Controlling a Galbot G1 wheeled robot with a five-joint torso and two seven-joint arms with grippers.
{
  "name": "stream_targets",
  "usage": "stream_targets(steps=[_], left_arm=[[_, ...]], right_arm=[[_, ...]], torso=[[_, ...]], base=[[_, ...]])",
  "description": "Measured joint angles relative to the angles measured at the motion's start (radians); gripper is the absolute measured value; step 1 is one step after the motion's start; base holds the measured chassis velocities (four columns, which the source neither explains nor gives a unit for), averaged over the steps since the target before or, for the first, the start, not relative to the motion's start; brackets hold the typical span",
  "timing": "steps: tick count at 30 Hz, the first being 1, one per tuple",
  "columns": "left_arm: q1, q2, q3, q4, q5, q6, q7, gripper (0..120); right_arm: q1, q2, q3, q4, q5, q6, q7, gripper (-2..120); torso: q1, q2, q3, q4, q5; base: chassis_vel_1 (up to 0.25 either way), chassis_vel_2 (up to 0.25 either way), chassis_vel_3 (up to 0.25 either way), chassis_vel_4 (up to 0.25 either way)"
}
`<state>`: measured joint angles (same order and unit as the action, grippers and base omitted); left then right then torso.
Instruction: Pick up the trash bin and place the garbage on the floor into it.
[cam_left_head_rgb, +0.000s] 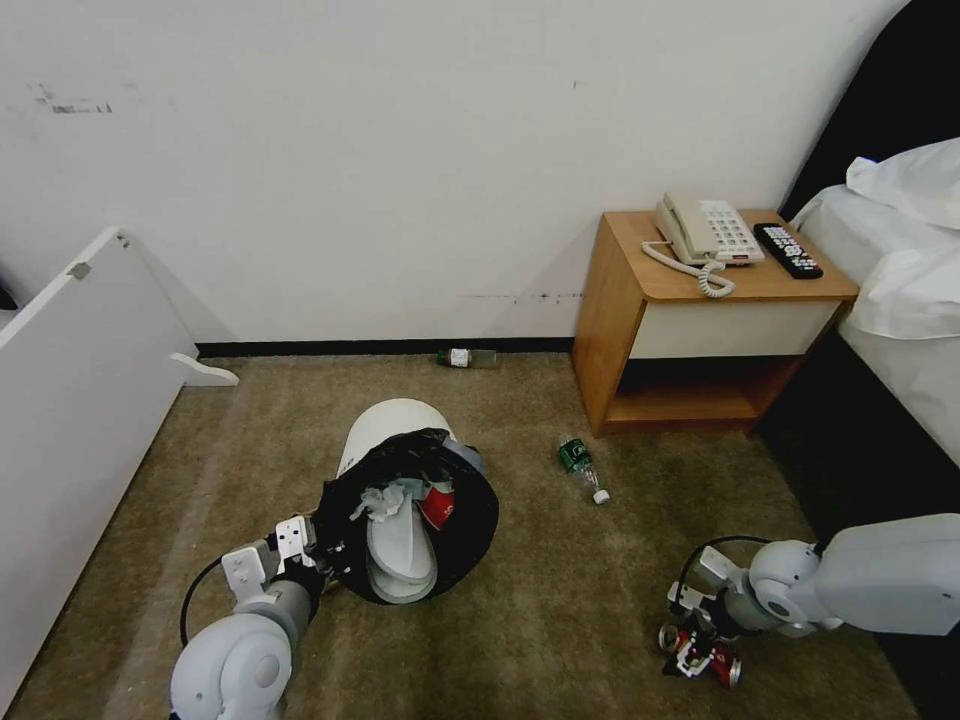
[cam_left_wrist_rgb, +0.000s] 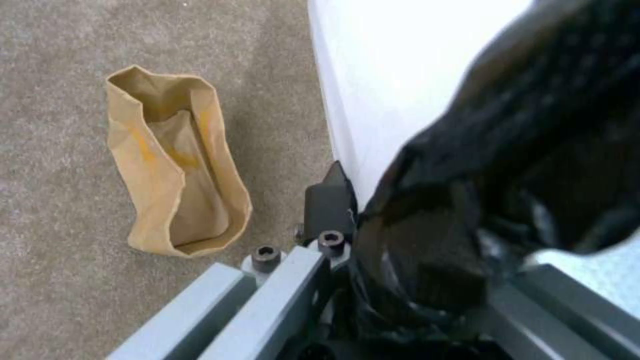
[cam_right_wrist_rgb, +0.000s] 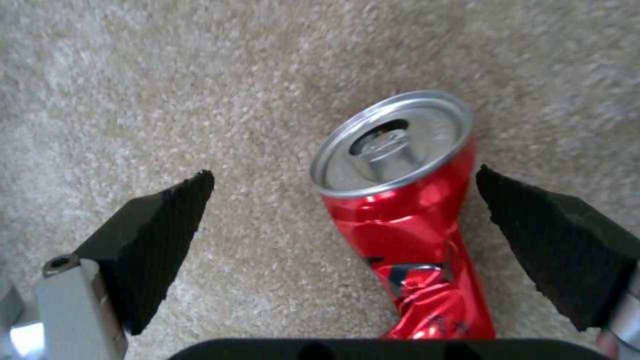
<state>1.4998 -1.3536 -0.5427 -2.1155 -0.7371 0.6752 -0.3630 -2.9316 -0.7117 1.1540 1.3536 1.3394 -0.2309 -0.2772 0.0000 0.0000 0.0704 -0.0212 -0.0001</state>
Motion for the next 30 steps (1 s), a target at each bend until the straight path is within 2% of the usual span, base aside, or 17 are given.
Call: stream_targets(steps=[3, 7, 12, 13, 15, 16, 18, 20, 30], left_arm=[[-0.001, 0.0, -0.002, 0.003, 0.0, 0.0, 0.0, 0], [-0.002, 0.001, -0.004, 0.005, 0.0, 0.0, 0.0, 0], [-0.01, 0.002, -0.004, 0.013, -0.005, -0.001, 0.0, 0], [-0.01, 0.002, -0.004, 0.013, -0.005, -0.001, 0.0, 0], [-0.015, 0.003, -0.003, 0.017, -0.007, -0.001, 0.0, 0], [-0.015, 0.003, -0.003, 0.017, -0.007, -0.001, 0.0, 0], [-0.017, 0.006, -0.003, 0.022, -0.008, -0.001, -0.001, 0], [-0.018, 0.007, -0.003, 0.025, -0.008, -0.001, -0.001, 0], [-0.036, 0.001, 0.009, 0.049, -0.009, -0.001, -0.002, 0]], right_arm=[[-0.01, -0.006, 0.004, -0.004, -0.005, -0.001, 0.008, 100], [-0.012, -0.011, 0.005, -0.007, -0.009, -0.003, 0.015, 93], [-0.013, -0.021, 0.005, -0.011, -0.01, -0.003, 0.037, 70], [-0.013, -0.021, 0.005, -0.011, -0.01, -0.003, 0.037, 70], [-0.013, -0.02, 0.004, -0.004, -0.008, -0.003, 0.046, 59], [-0.013, -0.02, 0.004, -0.004, -0.008, -0.003, 0.046, 59], [-0.013, -0.015, 0.004, 0.005, -0.006, -0.003, 0.057, 48], [-0.013, -0.013, 0.004, 0.008, -0.005, -0.003, 0.062, 44], [-0.012, -0.018, -0.003, 0.025, 0.011, -0.003, 0.099, 43]], torso=[[0.0, 0.0, 0.0, -0.0001, 0.0002], [0.0, 0.0, 0.0, 0.0, 0.0], [0.0, 0.0, 0.0, 0.0001, 0.0], [0.0, 0.0, 0.0, 0.0001, 0.0], [0.0, 0.0, 0.0, 0.0, 0.0], [0.0, 0.0, 0.0, 0.0, 0.0], [0.0, 0.0, 0.0, 0.0, -0.0003], [0.0, 0.0, 0.0, 0.0, -0.0005], [0.0, 0.0, 0.0, -0.0002, -0.0008]], base=[[0.0, 0.0, 0.0, 0.0], [0.0, 0.0, 0.0, 0.0], [0.0, 0.0, 0.0, 0.0], [0.0, 0.0, 0.0, 0.0], [0.0, 0.0, 0.0, 0.0], [0.0, 0.0, 0.0, 0.0], [0.0, 0.0, 0.0, 0.0], [0.0, 0.0, 0.0, 0.0], [0.0, 0.0, 0.0, 0.0]])
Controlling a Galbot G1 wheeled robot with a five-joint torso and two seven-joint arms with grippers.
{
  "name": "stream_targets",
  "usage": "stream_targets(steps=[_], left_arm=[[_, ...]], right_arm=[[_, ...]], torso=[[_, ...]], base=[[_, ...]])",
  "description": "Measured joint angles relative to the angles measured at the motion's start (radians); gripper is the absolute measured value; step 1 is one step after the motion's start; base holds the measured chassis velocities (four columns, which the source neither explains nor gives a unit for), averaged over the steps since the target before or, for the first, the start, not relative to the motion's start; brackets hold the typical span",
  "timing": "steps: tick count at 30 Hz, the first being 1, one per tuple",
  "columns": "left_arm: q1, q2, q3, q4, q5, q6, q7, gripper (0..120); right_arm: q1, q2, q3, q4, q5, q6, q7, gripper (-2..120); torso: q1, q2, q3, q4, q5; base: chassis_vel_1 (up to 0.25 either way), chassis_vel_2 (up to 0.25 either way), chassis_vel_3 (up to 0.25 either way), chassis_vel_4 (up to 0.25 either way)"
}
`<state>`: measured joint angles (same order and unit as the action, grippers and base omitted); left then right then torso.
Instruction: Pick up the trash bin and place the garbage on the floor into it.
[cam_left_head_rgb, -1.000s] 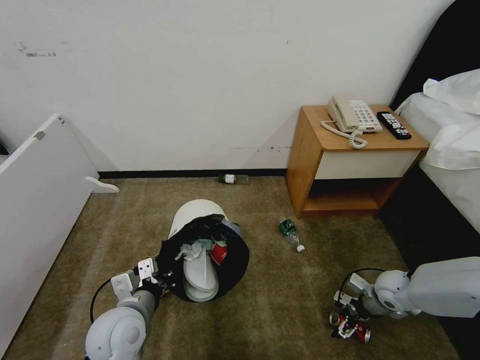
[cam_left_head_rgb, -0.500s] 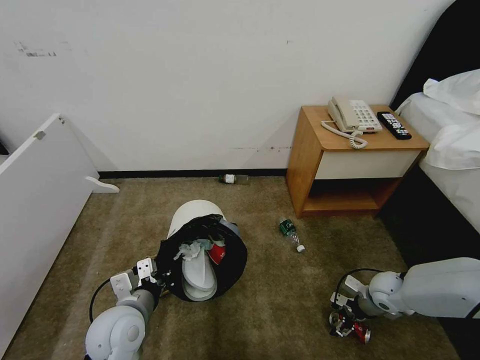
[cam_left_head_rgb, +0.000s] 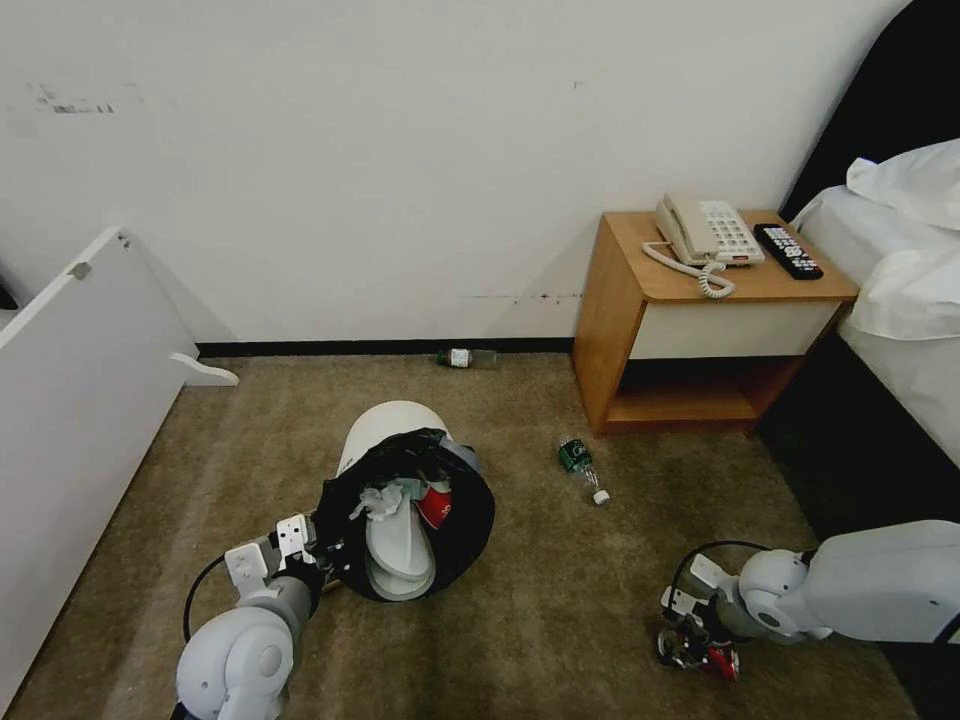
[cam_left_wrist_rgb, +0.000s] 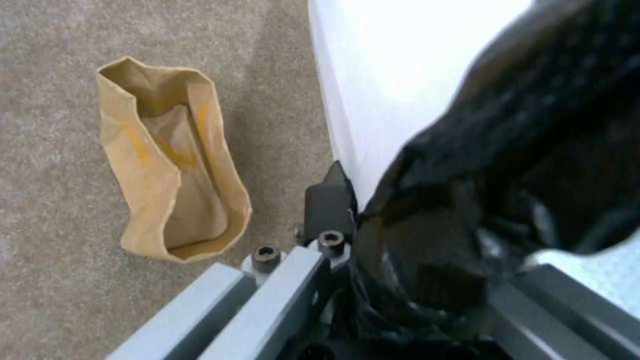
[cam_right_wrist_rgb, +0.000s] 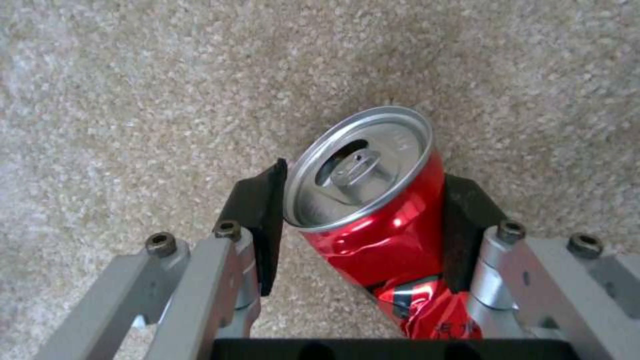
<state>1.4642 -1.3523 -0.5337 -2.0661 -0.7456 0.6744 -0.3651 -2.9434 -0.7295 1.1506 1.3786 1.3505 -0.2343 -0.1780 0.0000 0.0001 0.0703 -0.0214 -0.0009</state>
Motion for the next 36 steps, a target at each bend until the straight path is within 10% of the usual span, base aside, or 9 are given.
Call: stream_targets(steps=[36], left_arm=[[-0.011, 0.058, 0.011, 0.024, 0.004, -0.001, 0.014, 0]], right_arm=[[0.332, 0.112, -0.087, 0.288, 0.087, 0.001, 0.127, 43]], torso=[[0.0, 0.0, 0.0, 0.0002, 0.0009]], base=[[0.0, 0.0, 0.0, 0.0]])
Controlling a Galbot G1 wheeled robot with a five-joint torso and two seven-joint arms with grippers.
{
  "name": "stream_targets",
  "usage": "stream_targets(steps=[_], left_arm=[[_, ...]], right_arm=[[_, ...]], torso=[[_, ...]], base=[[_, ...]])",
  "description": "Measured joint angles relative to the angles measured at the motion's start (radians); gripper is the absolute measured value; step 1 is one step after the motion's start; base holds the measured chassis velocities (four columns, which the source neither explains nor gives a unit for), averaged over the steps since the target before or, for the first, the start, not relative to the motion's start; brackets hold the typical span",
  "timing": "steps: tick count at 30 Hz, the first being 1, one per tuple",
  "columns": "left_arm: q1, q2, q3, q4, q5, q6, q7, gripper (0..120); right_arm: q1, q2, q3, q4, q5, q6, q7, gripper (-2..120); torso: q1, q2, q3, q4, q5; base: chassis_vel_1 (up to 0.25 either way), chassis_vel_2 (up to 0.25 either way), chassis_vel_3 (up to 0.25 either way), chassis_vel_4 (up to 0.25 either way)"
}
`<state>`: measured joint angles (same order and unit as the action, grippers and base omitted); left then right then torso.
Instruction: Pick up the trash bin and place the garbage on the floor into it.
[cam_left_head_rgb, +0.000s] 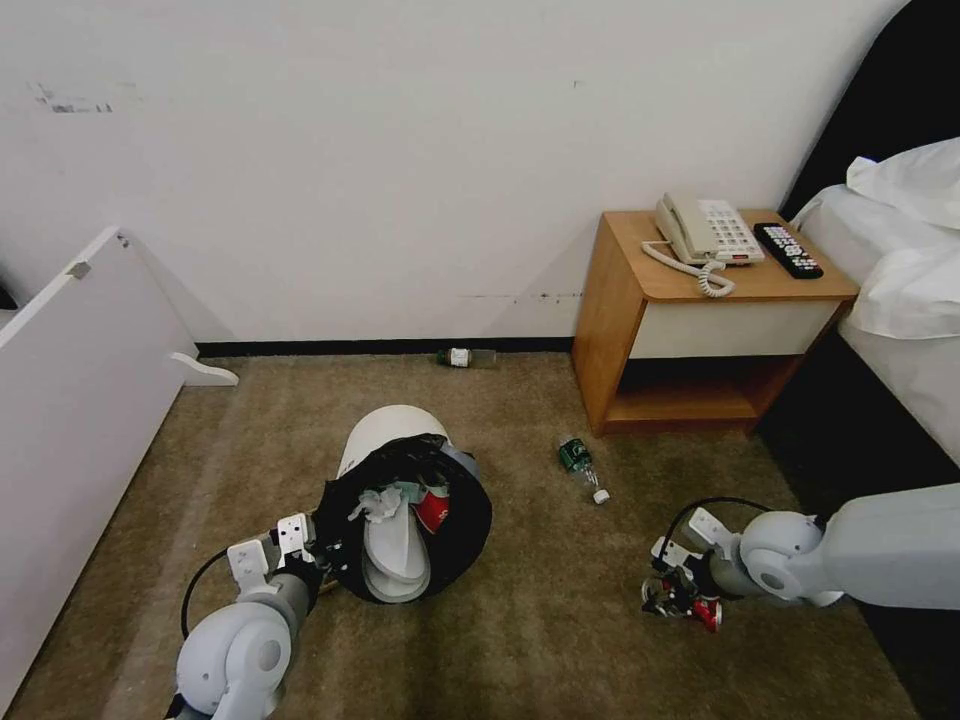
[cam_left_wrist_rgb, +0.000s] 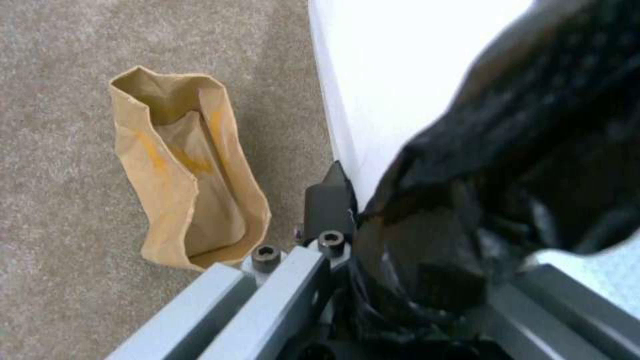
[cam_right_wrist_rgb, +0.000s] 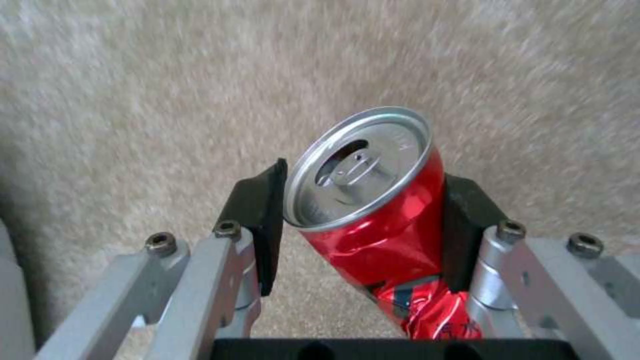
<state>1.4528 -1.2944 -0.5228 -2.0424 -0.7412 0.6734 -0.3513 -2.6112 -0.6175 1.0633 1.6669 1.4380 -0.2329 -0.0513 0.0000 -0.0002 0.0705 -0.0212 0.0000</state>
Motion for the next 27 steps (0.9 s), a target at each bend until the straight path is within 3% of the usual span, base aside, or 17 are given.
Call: stream_targets(steps=[12, 15, 18, 21, 27], left_arm=[[-0.004, 0.042, 0.016, -0.004, -0.051, 0.025, -0.039, 0], [-0.008, 0.06, 0.014, -0.012, -0.098, 0.051, -0.074, 0], [-0.022, 0.084, 0.014, -0.022, -0.227, 0.061, -0.175, 0], [-0.024, 0.092, 0.014, -0.025, -0.253, 0.061, -0.194, 0], [-0.034, 0.128, 0.016, -0.038, -0.376, 0.062, -0.295, 0]], right_arm=[[0.17, 0.104, 0.001, 0.143, 0.013, 0.002, 0.029, 43], [0.196, 0.128, 0.009, 0.169, 0.011, 0.006, 0.034, 43], [0.224, 0.17, 0.026, 0.207, 0.0, 0.014, 0.042, 43], [0.23, 0.182, 0.032, 0.218, -0.001, 0.017, 0.045, 43], [0.264, 0.231, 0.056, 0.271, -0.017, 0.028, 0.053, 43]], torso=[[0.0, 0.0, 0.0, 0.0001, -0.0001], [0.0, 0.0, 0.0, 0.0001, -0.0001], [0.0, 0.0, 0.0, -0.0001, -0.0001], [0.0, 0.0, 0.0, -0.0001, 0.0], [0.0, 0.0, 0.0, -0.0001, 0.0]], base=[[0.0, 0.0, 0.0, 0.0], [0.0, 0.0, 0.0, 0.0], [0.0, 0.0, 0.0, 0.0], [0.0, 0.0, 0.0, 0.0], [0.0, 0.0, 0.0, 0.0]])
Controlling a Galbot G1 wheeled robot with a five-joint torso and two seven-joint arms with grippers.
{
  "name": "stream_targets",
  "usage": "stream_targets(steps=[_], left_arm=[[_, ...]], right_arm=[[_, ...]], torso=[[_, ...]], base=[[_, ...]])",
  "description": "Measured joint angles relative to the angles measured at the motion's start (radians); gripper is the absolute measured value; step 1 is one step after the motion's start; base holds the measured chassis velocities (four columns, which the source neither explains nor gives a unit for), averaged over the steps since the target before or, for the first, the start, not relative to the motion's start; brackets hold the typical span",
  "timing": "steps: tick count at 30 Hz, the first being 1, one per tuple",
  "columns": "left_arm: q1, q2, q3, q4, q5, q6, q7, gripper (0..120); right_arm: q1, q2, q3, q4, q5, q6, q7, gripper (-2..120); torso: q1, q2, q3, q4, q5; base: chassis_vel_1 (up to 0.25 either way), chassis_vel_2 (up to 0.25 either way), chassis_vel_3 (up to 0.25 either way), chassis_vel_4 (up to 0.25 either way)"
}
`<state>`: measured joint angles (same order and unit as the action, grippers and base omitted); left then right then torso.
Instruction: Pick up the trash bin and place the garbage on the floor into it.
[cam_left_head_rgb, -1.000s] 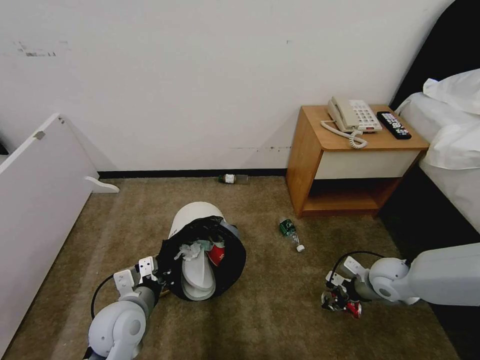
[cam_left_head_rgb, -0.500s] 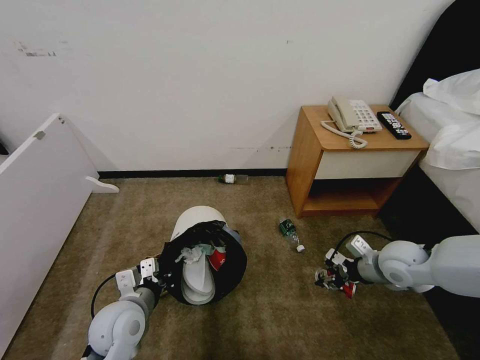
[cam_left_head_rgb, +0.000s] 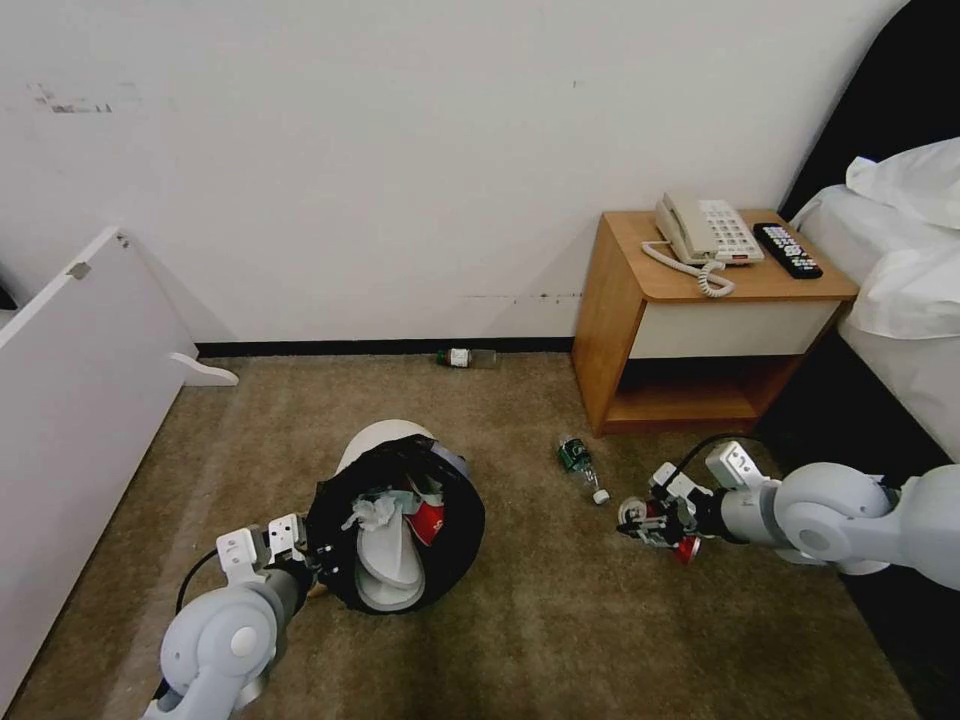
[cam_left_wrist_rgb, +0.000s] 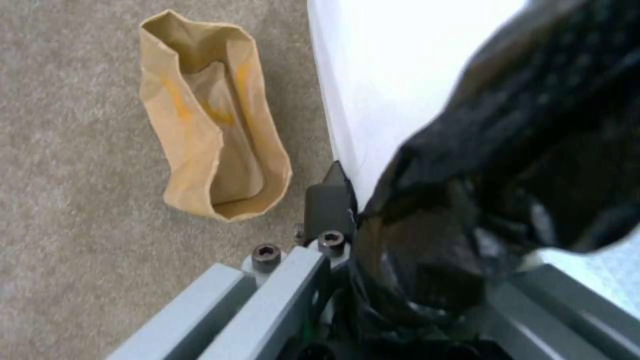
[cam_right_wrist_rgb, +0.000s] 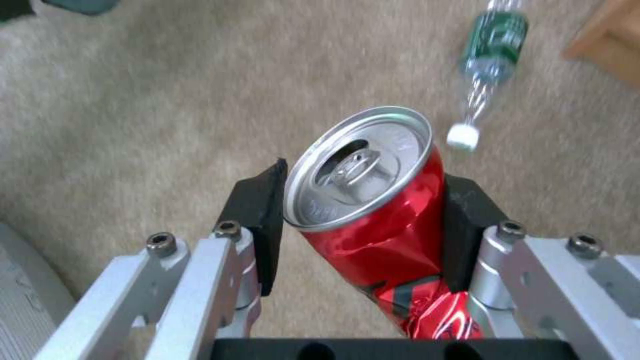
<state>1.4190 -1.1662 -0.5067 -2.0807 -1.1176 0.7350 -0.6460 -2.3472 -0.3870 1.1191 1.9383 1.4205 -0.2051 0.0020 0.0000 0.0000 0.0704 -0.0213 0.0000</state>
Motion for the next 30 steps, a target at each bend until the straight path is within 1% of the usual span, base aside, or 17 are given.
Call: stream_targets(steps=[1, 5, 7, 8, 10, 14, 17, 24, 29, 30], left_arm=[[-0.004, 0.006, 0.004, 0.0, -0.023, 0.0, -0.021, 0], [-0.01, 0.01, 0.011, 0.001, -0.05, 0.0, -0.042, 0], [-0.015, 0.01, 0.02, 0.0, -0.081, 0.0, -0.069, 0], [-0.015, 0.01, 0.02, 0.0, -0.081, 0.0, -0.069, 0], [-0.019, 0.011, 0.034, -0.009, -0.108, 0.001, -0.089, 0], [-0.019, 0.017, 0.049, -0.019, -0.122, 0.002, -0.096, 0], [-0.019, 0.025, 0.073, -0.022, -0.128, 0.002, -0.098, 0], [-0.017, 0.028, 0.102, -0.018, -0.137, 0.002, -0.098, 0], [-0.021, 0.034, 0.123, -0.013, -0.156, 0.002, -0.096, 0], [-0.026, 0.039, 0.133, -0.013, -0.165, 0.002, -0.096, 0]], right_arm=[[0.008, 0.013, 0.006, 0.015, -0.008, 0.004, 0.0, 43], [0.024, 0.034, 0.022, 0.038, -0.027, 0.014, 0.0, 43], [0.047, 0.053, 0.029, 0.068, -0.033, 0.02, -0.001, 43], [0.047, 0.053, 0.029, 0.068, -0.033, 0.02, -0.001, 43], [0.079, 0.076, 0.031, 0.105, -0.038, 0.026, -0.002, 43], [0.113, 0.096, 0.032, 0.147, -0.038, 0.033, -0.001, 43], [0.159, 0.114, 0.034, 0.202, -0.037, 0.041, 0.001, 43], [0.215, 0.122, 0.04, 0.27, -0.02, 0.051, 0.001, 43], [0.276, 0.123, 0.042, 0.316, 0.013, 0.061, 0.001, 43], [0.299, 0.123, 0.045, 0.332, 0.029, 0.067, 0.0, 43]], torso=[[0.0, 0.0, 0.0, 0.0001, 0.0], [0.0, 0.0, 0.0, 0.0, 0.0], [0.0, 0.0, 0.0, 0.0002, 0.0], [0.0, 0.0, 0.0, 0.0002, 0.0], [0.0, 0.0, 0.0, 0.0, -0.0001], [0.0, 0.0, 0.0, 0.0, 0.0], [0.0, 0.0, 0.0, 0.0001, 0.0], [0.0, 0.0, 0.0, 0.0001, 0.0], [0.0, 0.0, 0.0, 0.0001, -0.0001], [0.0, 0.0, 0.0, 0.0, 0.0]], base=[[0.0, 0.0, 0.0, 0.0], [0.0, 0.0, 0.0, 0.0], [0.0, 0.0, 0.0, 0.0], [0.0, 0.0, 0.0, 0.0], [0.0, 0.0, 0.0, 0.0], [0.0, 0.0, 0.0, 0.0], [0.0, 0.0, 0.0, 0.0], [0.0, 0.0, 0.0, 0.0], [0.0, 0.0, 0.0, 0.0], [0.0, 0.0, 0.0, 0.0]])
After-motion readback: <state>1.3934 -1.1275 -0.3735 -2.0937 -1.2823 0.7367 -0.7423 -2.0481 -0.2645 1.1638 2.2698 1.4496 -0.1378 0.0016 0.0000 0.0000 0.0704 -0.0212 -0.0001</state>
